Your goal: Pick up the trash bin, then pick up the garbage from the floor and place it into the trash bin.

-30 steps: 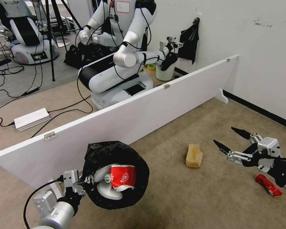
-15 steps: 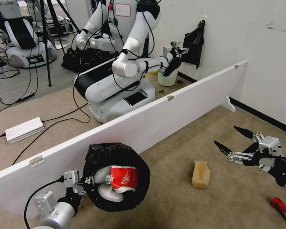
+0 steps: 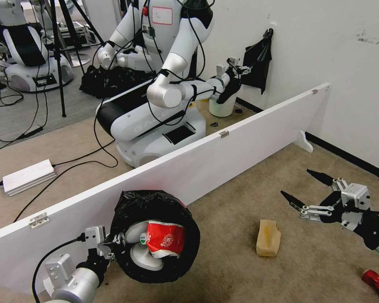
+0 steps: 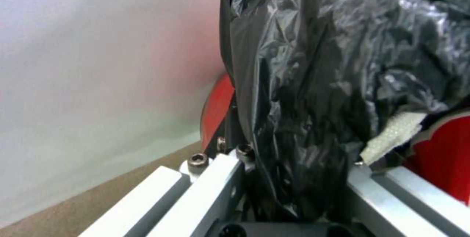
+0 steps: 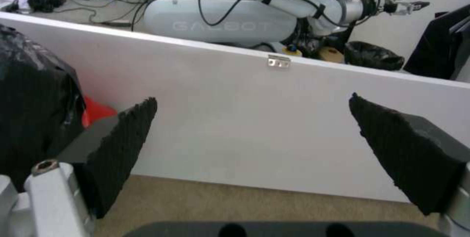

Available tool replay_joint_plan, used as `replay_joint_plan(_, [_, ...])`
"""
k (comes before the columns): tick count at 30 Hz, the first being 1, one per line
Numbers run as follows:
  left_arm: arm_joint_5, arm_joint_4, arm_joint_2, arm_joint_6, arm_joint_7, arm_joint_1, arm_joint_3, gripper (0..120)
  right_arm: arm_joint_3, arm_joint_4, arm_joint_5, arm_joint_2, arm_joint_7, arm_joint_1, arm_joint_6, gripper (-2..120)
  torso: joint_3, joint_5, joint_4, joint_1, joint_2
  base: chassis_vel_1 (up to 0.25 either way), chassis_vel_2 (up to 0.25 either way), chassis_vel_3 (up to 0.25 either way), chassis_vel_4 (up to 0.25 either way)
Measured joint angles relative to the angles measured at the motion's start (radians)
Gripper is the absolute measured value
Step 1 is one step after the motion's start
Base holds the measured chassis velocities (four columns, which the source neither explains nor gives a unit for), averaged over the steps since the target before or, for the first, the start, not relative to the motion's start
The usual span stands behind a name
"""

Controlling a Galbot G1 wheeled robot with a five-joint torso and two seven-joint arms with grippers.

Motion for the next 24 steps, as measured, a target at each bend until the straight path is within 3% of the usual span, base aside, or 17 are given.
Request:
replay_joint_plan(11, [0.020, -0.017, 0.004, 0.002, 0.035, 0.020, 0.006, 0, 0.016, -0.027, 0.028, -0.035, 0.027, 0.002, -0.012, 99, 0.000, -0.0001, -0.0004, 0.000, 0.000, 0.000, 0.000, 0.000, 0.000])
replay_joint_plan(24, [0.037, -0.017, -0.010, 0.002, 0.057, 0.029, 0.009, 0, -0.046, -0.081, 0.093, -0.143, 0.105, 0.046, -0.053, 99, 0.000, -0.0002, -0.0003, 0.000, 0.000, 0.000, 0.000, 0.000, 0.000])
